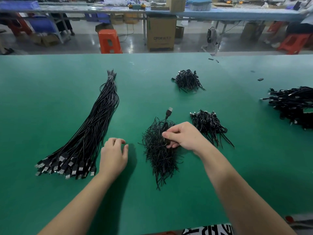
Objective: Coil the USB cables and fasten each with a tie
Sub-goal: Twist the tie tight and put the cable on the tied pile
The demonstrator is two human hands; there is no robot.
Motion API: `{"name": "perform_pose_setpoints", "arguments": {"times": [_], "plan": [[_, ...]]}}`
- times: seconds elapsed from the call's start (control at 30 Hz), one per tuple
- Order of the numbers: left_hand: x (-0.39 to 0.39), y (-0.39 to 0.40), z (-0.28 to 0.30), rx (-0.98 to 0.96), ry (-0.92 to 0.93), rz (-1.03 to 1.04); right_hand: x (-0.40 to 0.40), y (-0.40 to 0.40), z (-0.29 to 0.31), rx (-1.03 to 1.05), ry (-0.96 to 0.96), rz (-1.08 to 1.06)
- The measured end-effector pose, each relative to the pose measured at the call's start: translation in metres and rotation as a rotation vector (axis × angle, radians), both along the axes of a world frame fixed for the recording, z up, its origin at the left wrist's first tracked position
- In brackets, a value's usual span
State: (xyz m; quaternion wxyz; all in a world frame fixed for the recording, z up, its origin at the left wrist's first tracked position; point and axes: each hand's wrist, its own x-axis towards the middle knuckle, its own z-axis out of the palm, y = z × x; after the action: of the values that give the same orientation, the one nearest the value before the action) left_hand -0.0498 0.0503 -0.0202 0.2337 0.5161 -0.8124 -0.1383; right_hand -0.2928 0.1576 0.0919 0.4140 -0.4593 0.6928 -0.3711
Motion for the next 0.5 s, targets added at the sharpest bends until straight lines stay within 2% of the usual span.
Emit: {"name": "perform_pose_setpoints", "arguments": {"times": [0.13, 0.27, 0.4, 0.5], "plan": [[0.006, -0.008, -0.023, -0.073, -0.220, 0.014, -0.038, -0.001, 0.005, 0.089, 0.391, -0.097], [0.004, -0.010, -0.029, -0.090, -0.254, 0.044, -0.080, -0.007, 0.007, 0.196, 0.732, -0.245], [0.006, -0.008, -0.033, -0.141, -0.251, 0.039, -0.124, -0.014, 0.008, 0.346, 0.762, -0.351], [0.007, -0.008, -0.033, -0.149, -0.248, 0.039, -0.151, -0.020, 0.003, 0.455, 0.642, -0.419]]}}
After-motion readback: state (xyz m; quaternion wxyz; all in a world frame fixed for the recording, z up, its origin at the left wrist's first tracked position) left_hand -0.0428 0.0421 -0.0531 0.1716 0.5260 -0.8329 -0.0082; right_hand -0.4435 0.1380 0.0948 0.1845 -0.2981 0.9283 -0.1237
